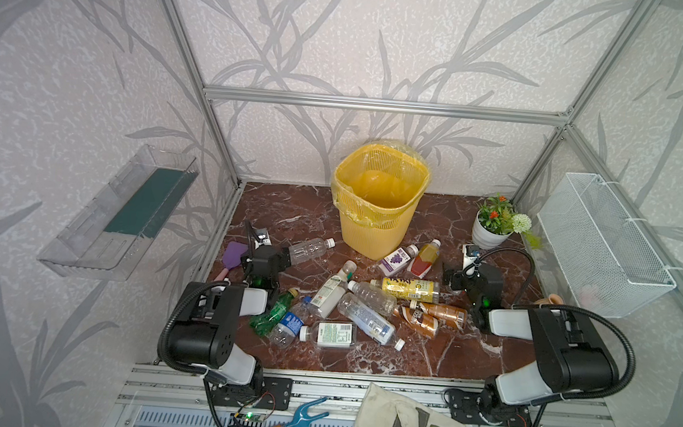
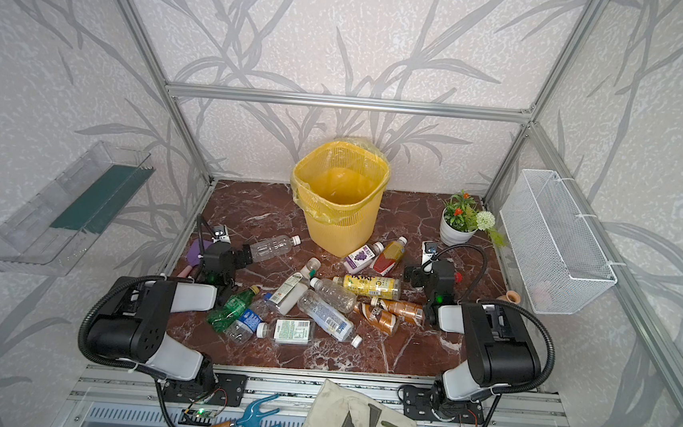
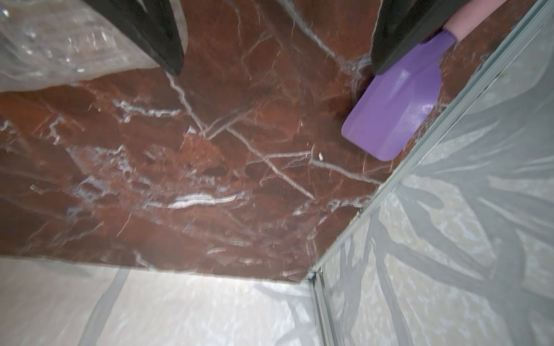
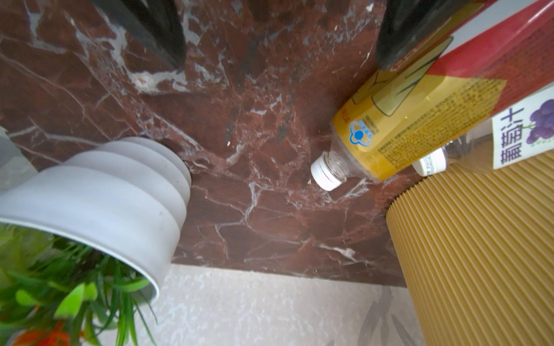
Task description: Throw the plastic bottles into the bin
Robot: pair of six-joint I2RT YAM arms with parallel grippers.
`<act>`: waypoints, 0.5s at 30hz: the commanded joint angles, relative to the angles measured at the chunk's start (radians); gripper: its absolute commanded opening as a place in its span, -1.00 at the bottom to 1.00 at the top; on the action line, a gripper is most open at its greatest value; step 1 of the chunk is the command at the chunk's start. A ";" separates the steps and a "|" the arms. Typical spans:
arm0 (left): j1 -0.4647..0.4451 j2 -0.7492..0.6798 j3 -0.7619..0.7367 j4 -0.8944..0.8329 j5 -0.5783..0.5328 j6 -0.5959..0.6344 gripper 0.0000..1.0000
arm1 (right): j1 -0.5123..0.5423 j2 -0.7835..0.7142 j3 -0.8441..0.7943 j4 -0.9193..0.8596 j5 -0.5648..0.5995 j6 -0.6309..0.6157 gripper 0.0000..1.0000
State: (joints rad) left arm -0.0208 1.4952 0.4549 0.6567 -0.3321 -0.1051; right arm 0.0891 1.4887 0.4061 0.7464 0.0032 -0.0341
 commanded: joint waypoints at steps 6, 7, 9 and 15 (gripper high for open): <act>0.009 -0.233 0.295 -0.589 0.001 -0.183 0.82 | -0.009 -0.277 0.341 -0.848 0.067 0.230 0.98; 0.007 -0.257 0.290 -0.588 0.011 -0.208 0.82 | -0.009 -0.293 0.361 -0.912 0.051 0.255 0.96; 0.000 -0.290 0.283 -0.577 0.051 -0.217 0.81 | -0.008 -0.314 0.387 -1.014 0.052 0.311 0.96; -0.062 -0.329 0.303 -0.611 -0.001 -0.227 0.81 | -0.111 -0.308 0.375 -1.160 -0.027 0.545 0.97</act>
State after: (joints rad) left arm -0.0608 1.1851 0.7521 0.1116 -0.3157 -0.2993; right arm 0.0208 1.1690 0.7986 -0.2352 0.0204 0.3550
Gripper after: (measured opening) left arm 0.907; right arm 0.982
